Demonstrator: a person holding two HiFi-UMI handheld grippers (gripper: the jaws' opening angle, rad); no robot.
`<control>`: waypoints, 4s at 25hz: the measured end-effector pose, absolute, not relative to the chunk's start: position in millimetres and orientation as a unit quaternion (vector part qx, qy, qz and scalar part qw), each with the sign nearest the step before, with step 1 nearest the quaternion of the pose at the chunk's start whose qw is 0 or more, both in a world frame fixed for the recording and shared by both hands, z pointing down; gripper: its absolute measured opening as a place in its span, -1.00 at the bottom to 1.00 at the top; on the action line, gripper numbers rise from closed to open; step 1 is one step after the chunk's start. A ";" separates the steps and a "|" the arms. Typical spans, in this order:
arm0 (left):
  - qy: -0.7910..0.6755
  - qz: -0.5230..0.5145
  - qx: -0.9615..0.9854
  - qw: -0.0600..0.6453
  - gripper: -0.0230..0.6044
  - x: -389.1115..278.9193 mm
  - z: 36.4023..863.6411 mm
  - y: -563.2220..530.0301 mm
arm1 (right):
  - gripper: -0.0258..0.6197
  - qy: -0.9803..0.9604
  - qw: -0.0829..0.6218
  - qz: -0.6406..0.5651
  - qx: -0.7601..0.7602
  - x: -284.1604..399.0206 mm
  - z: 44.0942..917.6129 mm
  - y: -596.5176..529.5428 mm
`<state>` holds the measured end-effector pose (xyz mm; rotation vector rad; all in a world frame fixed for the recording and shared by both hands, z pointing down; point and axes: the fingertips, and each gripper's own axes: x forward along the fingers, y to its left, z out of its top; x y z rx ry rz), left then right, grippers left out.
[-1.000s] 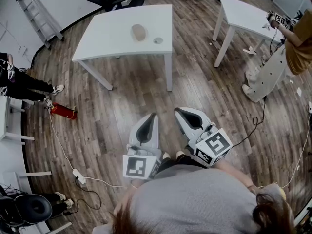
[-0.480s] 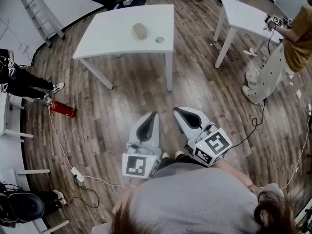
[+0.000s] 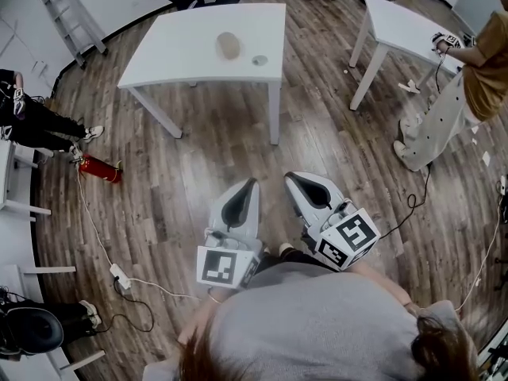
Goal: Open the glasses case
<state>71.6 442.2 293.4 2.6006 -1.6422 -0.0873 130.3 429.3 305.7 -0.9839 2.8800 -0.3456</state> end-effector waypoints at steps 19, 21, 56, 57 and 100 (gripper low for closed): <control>-0.556 -0.039 0.828 0.059 -0.91 63.8 310.6 397.5 | -0.91 0.941 0.040 -0.100 -0.322 143.0 307.6 373.9; -0.553 -0.039 0.830 0.059 -0.91 57.8 311.2 379.6 | -0.91 0.940 0.042 -0.099 -0.323 135.7 307.6 356.8; -0.503 -0.040 0.862 0.060 -0.91 -64.8 300.8 140.2 | -0.91 0.923 0.044 -0.102 -0.368 17.1 299.9 131.1; -0.502 -0.039 0.862 0.062 -0.91 -65.3 302.3 137.7 | -0.91 0.922 0.043 -0.103 -0.370 17.1 301.2 129.3; -0.564 -0.040 0.822 0.074 -0.91 -80.9 307.5 -177.1 | -0.91 0.946 0.022 -0.110 -0.303 -14.1 305.5 -191.5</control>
